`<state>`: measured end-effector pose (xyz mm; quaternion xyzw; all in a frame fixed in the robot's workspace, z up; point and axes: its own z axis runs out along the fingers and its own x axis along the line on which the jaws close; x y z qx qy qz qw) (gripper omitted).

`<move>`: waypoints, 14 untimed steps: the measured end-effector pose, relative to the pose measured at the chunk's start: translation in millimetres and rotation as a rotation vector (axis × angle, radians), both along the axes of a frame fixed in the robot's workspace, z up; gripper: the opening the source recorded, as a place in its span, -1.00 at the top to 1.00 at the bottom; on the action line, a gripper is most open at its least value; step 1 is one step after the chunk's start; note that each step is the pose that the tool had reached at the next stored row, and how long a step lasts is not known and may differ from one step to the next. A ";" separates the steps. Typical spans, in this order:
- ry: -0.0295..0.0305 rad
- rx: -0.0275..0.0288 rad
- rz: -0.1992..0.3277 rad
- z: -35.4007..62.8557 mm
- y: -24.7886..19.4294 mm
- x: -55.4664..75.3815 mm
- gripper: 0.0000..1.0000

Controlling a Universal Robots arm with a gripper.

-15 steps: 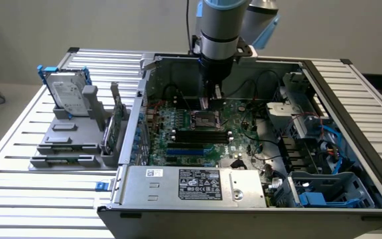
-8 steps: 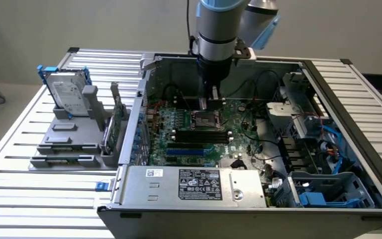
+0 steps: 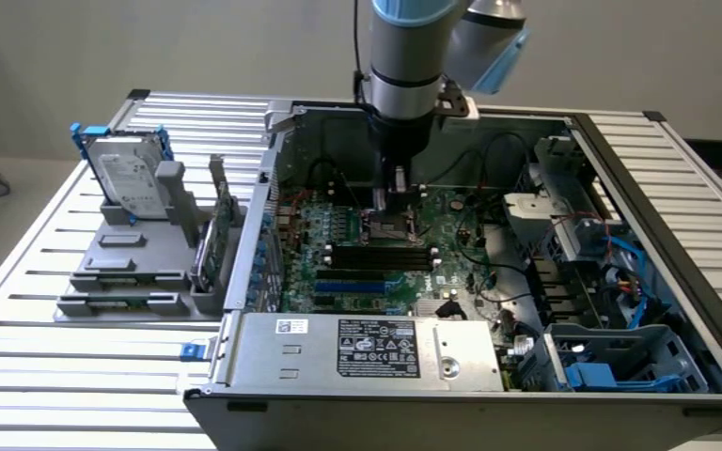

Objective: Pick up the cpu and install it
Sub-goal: 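Place the cpu into insertion slot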

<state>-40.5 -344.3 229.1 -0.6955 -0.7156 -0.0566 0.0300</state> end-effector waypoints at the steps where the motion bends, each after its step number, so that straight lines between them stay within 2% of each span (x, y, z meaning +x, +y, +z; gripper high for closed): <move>1: 0.0005 -0.0018 -0.006 -0.7 0.0 -0.5 -0.09; 5: 0.0019 -0.0108 -0.030 -3.5 0.0 -2.4 -0.09; 6: 0.0020 -0.0151 -0.034 -3.9 0.0 -2.8 -0.09; 12: 0.0012 -0.0567 -0.047 -6.4 0.0 -3.3 -0.09; 14: 0.0011 -0.0647 -0.048 -8.6 0.0 -4.3 -0.09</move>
